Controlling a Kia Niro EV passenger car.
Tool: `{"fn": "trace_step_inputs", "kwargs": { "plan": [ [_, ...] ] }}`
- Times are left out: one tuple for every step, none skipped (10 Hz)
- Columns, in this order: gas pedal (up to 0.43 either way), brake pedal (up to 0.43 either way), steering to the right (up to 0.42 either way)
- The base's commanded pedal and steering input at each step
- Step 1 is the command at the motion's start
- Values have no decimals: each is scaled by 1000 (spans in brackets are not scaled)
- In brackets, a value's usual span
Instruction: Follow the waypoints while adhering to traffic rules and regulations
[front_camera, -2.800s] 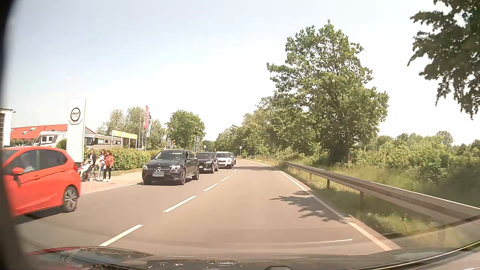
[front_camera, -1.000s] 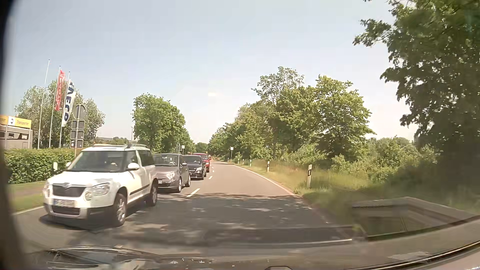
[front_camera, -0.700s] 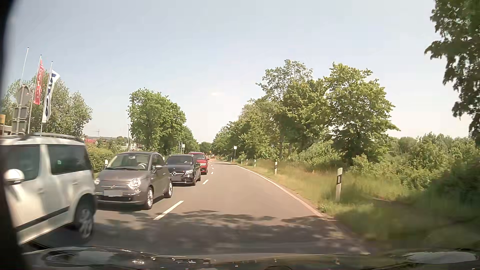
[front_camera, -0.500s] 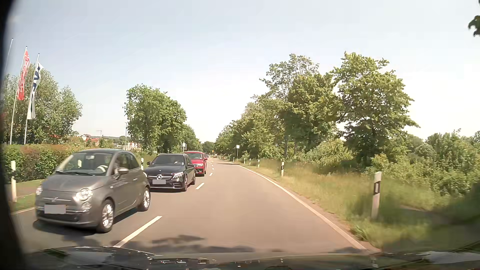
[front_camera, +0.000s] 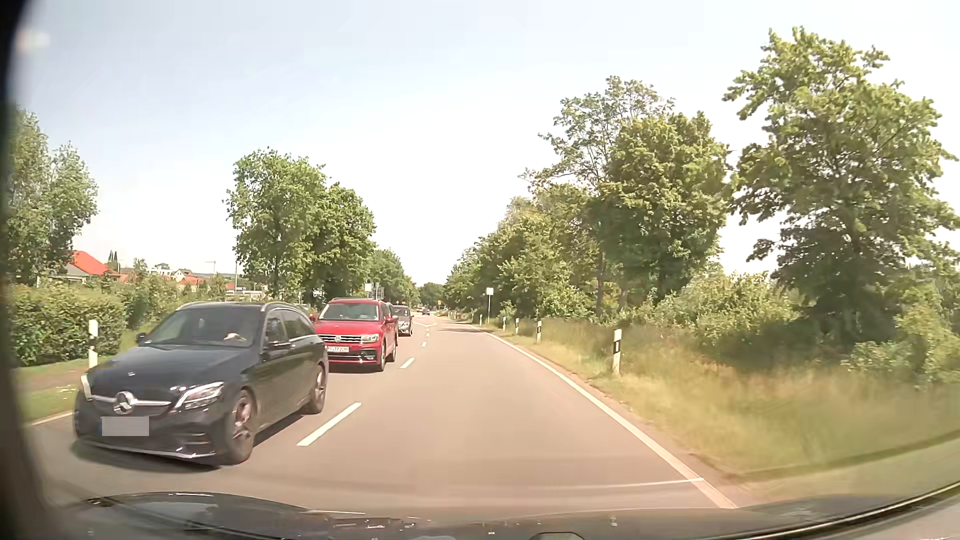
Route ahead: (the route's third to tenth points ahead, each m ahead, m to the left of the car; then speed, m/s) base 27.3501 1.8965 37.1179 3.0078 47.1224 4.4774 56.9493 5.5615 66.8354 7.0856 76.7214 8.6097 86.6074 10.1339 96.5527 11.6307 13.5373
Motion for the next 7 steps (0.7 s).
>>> {"fn": "trace_step_inputs", "kwargs": {
  "plan": [
    [189, 0, -20],
    [189, 0, -20],
    [189, 0, -21],
    [189, 0, -22],
    [189, 0, -23],
    [189, 0, -23],
    [189, 0, -23]
  ]
}}
